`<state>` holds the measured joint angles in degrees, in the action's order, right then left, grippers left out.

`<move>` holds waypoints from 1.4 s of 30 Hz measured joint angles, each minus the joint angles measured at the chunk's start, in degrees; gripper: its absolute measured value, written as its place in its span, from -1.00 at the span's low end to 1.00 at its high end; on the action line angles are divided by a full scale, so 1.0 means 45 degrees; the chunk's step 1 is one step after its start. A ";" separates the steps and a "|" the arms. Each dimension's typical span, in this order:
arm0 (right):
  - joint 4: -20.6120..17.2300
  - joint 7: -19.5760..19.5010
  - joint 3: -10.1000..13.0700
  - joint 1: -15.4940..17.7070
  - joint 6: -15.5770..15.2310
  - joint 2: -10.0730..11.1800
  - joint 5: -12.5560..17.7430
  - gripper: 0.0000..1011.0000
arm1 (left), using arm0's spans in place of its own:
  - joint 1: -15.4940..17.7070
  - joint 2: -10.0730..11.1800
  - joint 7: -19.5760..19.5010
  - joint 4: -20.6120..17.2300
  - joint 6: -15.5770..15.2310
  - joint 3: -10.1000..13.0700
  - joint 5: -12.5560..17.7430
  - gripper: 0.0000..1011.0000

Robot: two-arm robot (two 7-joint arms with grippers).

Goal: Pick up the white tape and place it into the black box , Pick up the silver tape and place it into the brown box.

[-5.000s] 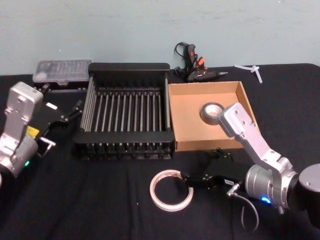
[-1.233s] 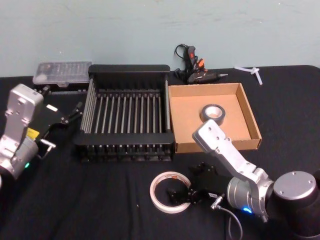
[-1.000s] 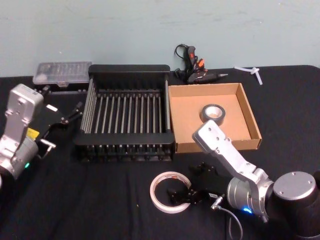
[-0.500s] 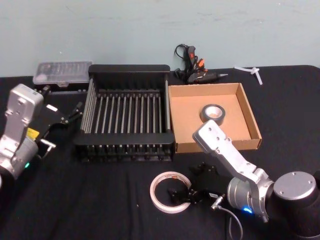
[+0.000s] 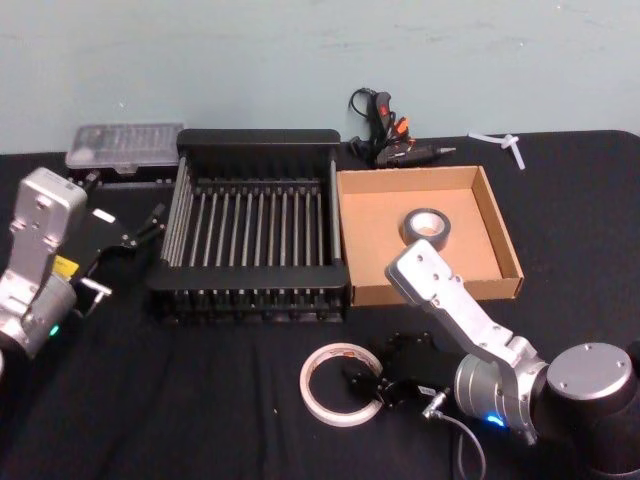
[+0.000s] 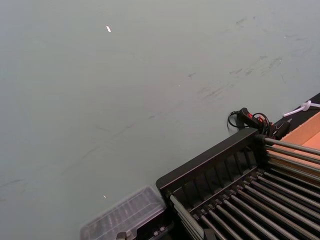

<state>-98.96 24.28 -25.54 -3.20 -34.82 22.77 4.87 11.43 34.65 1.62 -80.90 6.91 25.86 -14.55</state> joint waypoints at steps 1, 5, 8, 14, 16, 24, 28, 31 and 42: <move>0.0000 0.0000 0.0000 0.0001 0.0000 0.0001 0.0002 0.07 | 0.0000 0.0000 0.0000 0.0000 0.0000 0.0000 0.0000 0.98; 0.0000 0.0001 0.0000 0.0001 0.0000 0.0000 0.0007 -0.17 | 0.0001 -0.0001 -0.0001 0.0000 0.0000 0.0000 0.0000 0.98; 0.0000 0.0001 0.0000 0.0000 0.0000 0.0001 0.0010 -0.36 | 0.0001 0.0000 0.0000 0.0000 0.0000 0.0000 0.0000 0.98; 0.0000 0.0001 0.0000 0.0000 0.0000 0.0001 0.0017 -0.72 | 0.0001 0.0000 0.0000 0.0000 0.0000 0.0000 0.0000 0.98; 0.0000 0.0002 0.0000 0.0001 0.0000 0.0000 0.0017 -0.80 | 0.0000 0.0000 0.0000 0.0000 0.0000 0.0000 0.0000 0.98; 0.0000 0.0002 0.0000 0.0001 0.0000 0.0001 0.0016 -0.82 | 0.0001 0.0000 -0.0001 -0.0001 0.0001 0.0000 0.0000 0.98; -0.0003 0.0011 0.0015 0.0010 0.0020 -0.0003 0.0031 -0.82 | 0.0001 -0.0001 0.0000 0.0000 0.0000 0.0000 0.0000 0.98; -0.0040 0.0053 0.0092 0.0038 0.0110 -0.0007 0.0117 -0.82 | 0.0000 0.0000 0.0000 0.0000 0.0000 0.0000 0.0000 0.98; -0.0480 0.0285 0.0355 0.0094 0.0827 0.0270 0.0635 -0.82 | 0.0000 0.0000 0.0000 0.0000 0.0000 0.0000 0.0000 0.98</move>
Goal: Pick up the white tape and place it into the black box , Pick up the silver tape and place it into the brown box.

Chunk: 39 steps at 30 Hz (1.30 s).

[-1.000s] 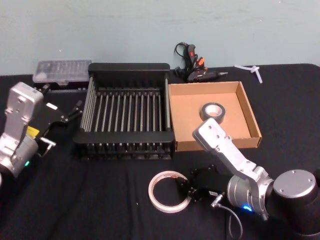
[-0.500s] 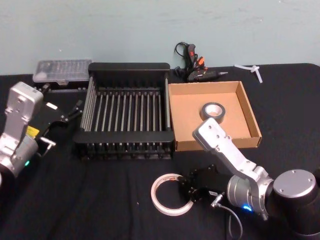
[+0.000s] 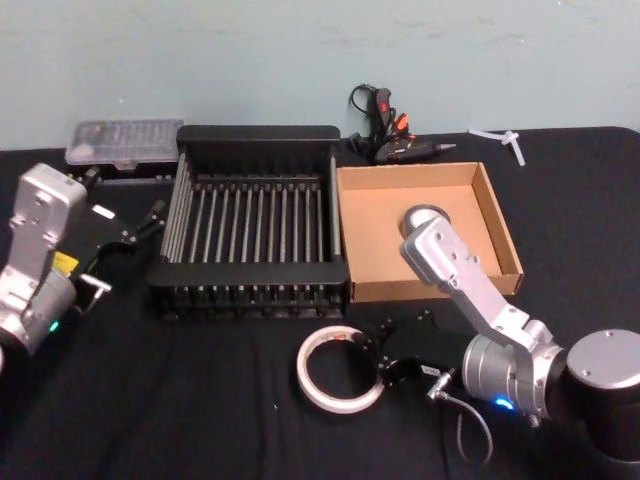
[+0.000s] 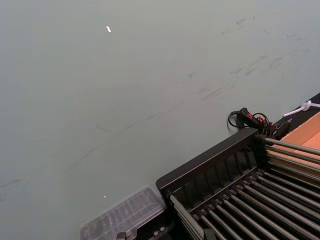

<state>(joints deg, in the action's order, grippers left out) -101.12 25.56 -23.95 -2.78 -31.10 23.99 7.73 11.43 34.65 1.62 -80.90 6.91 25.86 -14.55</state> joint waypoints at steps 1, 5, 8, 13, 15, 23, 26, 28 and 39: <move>-0.0041 0.0009 0.0018 0.0003 0.0055 0.0030 0.0043 -0.82 | 0.0000 0.0000 0.0000 0.0000 0.0000 0.0000 0.0000 0.98; -0.0260 0.0055 0.0095 0.0012 0.0291 0.0187 0.0255 -0.82 | 0.0000 0.0000 0.0000 -0.0001 0.0000 0.0000 0.0000 0.98; -0.0444 0.0065 0.0139 0.0030 0.0456 0.0313 0.0391 -0.82 | 0.0000 0.0000 0.0000 -0.0001 0.0000 0.0000 0.0000 0.98; -0.0786 0.0044 0.0213 0.0090 0.0708 0.0531 0.0595 -0.82 | 0.0001 0.0000 0.0000 0.0000 0.0000 0.0000 0.0001 0.98; -0.0884 0.0006 0.0242 0.0103 0.0781 0.0593 0.0640 -0.82 | 0.0001 0.0000 0.0000 -0.0001 0.0000 0.0000 0.0000 0.98; -0.1077 -0.0344 0.0420 -0.0066 0.1164 0.0744 0.0802 -0.82 | 0.0000 0.0000 0.0000 0.0000 0.0000 0.0000 0.0001 0.98; -0.1012 -0.0473 0.0454 -0.0266 0.1302 0.0729 0.0806 -0.82 | 0.0000 0.0000 0.0000 0.0000 0.0001 0.0000 0.0000 0.98; -0.0938 -0.0537 0.0474 -0.0374 0.1387 0.0703 0.0806 -0.82 | 0.0000 0.0000 0.0000 0.0000 0.0000 0.0000 0.0000 0.98; 0.0012 -0.0775 0.0393 -0.1458 0.1800 0.0309 0.0595 -0.82 | 0.0000 0.0000 0.0000 0.0000 0.0000 0.0000 0.0000 0.98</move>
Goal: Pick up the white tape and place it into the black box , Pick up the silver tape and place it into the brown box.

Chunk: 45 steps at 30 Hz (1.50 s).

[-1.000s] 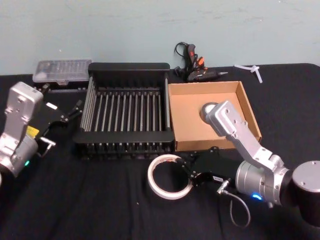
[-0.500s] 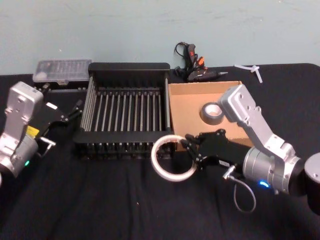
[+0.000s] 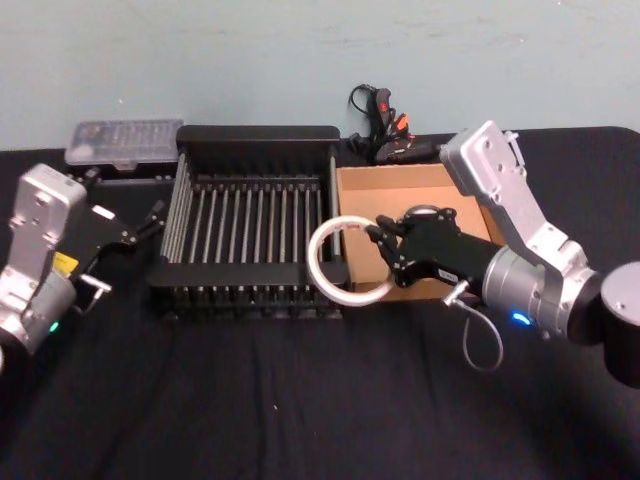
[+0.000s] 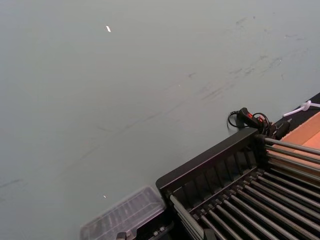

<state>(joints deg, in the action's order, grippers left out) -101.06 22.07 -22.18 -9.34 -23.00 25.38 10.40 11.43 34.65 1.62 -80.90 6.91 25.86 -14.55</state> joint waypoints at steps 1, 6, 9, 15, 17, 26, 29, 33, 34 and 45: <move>0.0102 -0.0001 -0.0032 -0.0102 0.0018 -0.0036 -0.0031 -0.82 | 0.0000 0.0000 0.0000 0.0000 0.0000 0.0000 0.0001 0.98; 0.0754 -0.0011 -0.0225 -0.0666 0.0134 -0.0302 -0.0215 -0.82 | 0.0001 0.0000 0.0001 0.0000 0.0000 0.0000 0.0000 0.98; 0.1227 -0.0013 -0.0349 -0.1048 0.0250 -0.0500 -0.0354 -0.82 | 0.0000 0.0000 0.0000 0.0000 0.0000 0.0000 0.0000 0.98; 0.2183 0.0036 -0.0566 -0.1803 0.0479 -0.0889 -0.0585 -0.82 | 0.0000 0.0000 0.0000 0.0001 0.0000 0.0000 0.0000 0.98; 0.2530 0.0082 -0.0653 -0.2050 0.0563 -0.1030 -0.0656 -0.82 | 0.0000 0.0000 0.0000 0.0000 0.0000 0.0000 0.0000 0.98; 0.4075 0.0169 -0.0952 -0.3095 0.0914 -0.1645 -0.0977 -0.82 | 0.0001 0.0000 0.0000 0.0000 0.0000 -0.0001 0.0001 0.98; 0.4615 0.0171 -0.1013 -0.3408 0.1062 -0.1875 -0.1057 -0.82 | 0.0000 0.0000 0.0000 0.0001 0.0000 0.0000 0.0001 0.98; 0.5326 0.0191 -0.1098 -0.3830 0.1278 -0.2198 -0.1145 -0.82 | 0.0001 0.0000 0.0000 0.0000 0.0000 0.0000 0.0001 0.98; 0.5463 0.0208 -0.1122 -0.3918 0.1328 -0.2268 -0.1161 -0.82 | 0.0001 0.0000 0.0000 0.0000 0.0000 0.0001 0.0001 0.98; 0.7167 0.0347 -0.1518 -0.4962 0.2305 -0.3105 -0.1466 -0.82 | 0.0000 0.0000 0.0000 0.0000 0.0000 0.0000 0.0000 0.98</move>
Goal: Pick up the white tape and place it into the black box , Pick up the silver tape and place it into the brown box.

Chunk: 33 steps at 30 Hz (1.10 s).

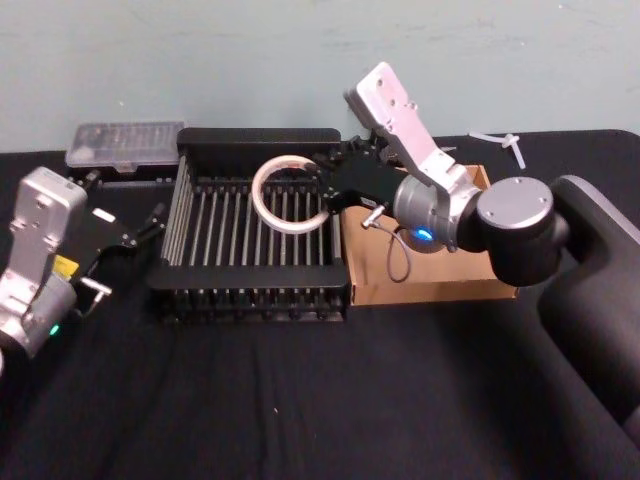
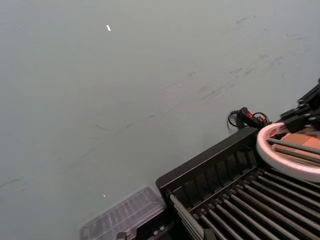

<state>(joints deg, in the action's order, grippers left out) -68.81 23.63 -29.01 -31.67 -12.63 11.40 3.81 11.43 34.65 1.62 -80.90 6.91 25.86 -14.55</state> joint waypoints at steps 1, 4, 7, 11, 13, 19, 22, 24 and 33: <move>0.0122 0.0001 -0.0027 -0.0068 0.0092 -0.0068 -0.0022 -0.82 | 0.0000 0.0000 0.0000 0.0001 0.0000 0.0001 0.0000 0.98; 0.0805 0.0004 -0.0152 -0.0419 0.0614 -0.0410 -0.0140 -0.82 | -0.0001 0.0000 0.0000 0.0000 0.0000 0.0000 0.0000 0.98; 0.1188 -0.0004 -0.0195 -0.0583 0.0896 -0.0580 -0.0201 -0.82 | 0.0001 0.0000 -0.0001 0.0000 0.0000 0.0000 0.0000 0.98; 0.1827 -0.0121 -0.0241 -0.0822 0.1356 -0.0872 -0.0326 -0.82 | 0.0000 0.0000 0.0000 0.0000 0.0000 0.0000 0.0000 0.98; 0.2187 -0.0210 -0.0272 -0.0933 0.1624 -0.1018 -0.0434 -0.82 | 0.0000 0.0000 0.0000 0.0000 0.0000 0.0000 0.0000 0.98; 0.3064 -0.0399 -0.0315 -0.1164 0.2180 -0.1381 -0.0701 -0.82 | 0.0001 0.0000 0.0000 0.0000 0.0000 0.0000 0.0000 0.98; 0.3306 -0.0411 -0.0315 -0.1205 0.2291 -0.1489 -0.0782 -0.82 | 0.0000 0.0000 0.0000 0.0000 0.0000 0.0001 0.0001 0.98; 0.3400 -0.0398 -0.0316 -0.1205 0.2334 -0.1548 -0.0831 -0.82 | 0.0000 0.0000 0.0000 0.0000 0.0000 0.0000 0.0000 0.98; 0.3601 -0.0317 -0.0328 -0.1146 0.2340 -0.1676 -0.1017 -0.82 | 0.0000 0.0000 0.0000 0.0000 0.0000 0.0000 0.0000 0.98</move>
<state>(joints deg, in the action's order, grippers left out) -52.60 22.20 -30.49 -36.83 -2.10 3.86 -0.77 11.43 34.65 1.62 -80.90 6.91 25.86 -14.55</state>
